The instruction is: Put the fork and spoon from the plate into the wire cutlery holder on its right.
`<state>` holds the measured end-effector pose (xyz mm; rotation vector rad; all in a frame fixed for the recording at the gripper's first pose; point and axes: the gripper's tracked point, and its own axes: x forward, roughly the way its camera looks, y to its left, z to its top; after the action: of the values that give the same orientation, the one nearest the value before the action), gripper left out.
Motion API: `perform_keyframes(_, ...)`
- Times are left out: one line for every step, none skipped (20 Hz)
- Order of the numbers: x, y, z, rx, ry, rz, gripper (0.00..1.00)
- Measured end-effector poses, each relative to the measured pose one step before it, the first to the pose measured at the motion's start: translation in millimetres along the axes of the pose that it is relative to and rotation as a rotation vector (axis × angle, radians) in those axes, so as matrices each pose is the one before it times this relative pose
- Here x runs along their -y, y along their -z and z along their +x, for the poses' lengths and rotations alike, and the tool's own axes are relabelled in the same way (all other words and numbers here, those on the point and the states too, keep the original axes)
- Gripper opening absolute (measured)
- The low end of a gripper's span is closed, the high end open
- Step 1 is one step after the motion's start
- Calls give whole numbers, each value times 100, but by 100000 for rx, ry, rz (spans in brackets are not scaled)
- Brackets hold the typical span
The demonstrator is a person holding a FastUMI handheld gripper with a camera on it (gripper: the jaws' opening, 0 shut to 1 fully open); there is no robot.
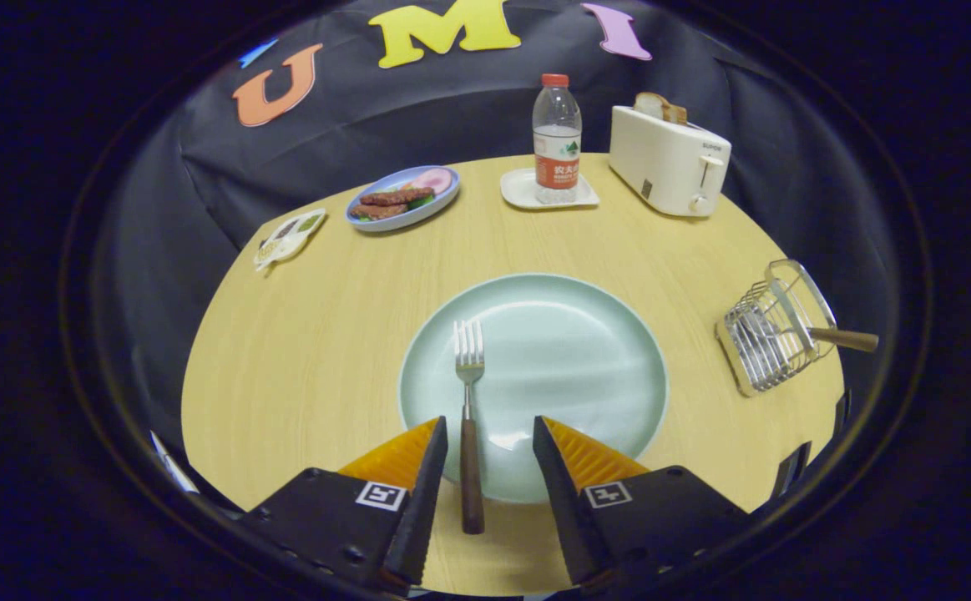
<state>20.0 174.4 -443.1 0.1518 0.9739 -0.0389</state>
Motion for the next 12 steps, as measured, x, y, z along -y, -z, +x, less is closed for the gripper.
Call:
perform_keyframes(-682, 39, 166, 708, -1586, 1042, 60)
perform_keyframes(-105, 143, 258, 375, 809, 94, 56)
perform_keyframes(-33, 308, 219, -149, 680, 41, 56)
perform_keyframes(-30, 304, 331, -614, 476, 578, 55)
perform_keyframes(-101, 343, 405, -1155, -111, 958, 53)
perform_keyframes(-137, 187, 122, -1024, -458, 513, 42)
perform_keyframes(89, 63, 202, -468, 735, -37, 32)
perform_keyframes(3, -206, -111, 879, -588, 261, 22)
perform_keyframes(-162, 16, 341, -33, -363, -907, 12)
perform_keyframes(79, -153, 3, 79, 539, -1940, 15)
perform_keyframes(461, -26, -340, -103, 1325, -1245, 11)
perform_keyframes(-334, 156, 460, -565, -1219, -743, 8)
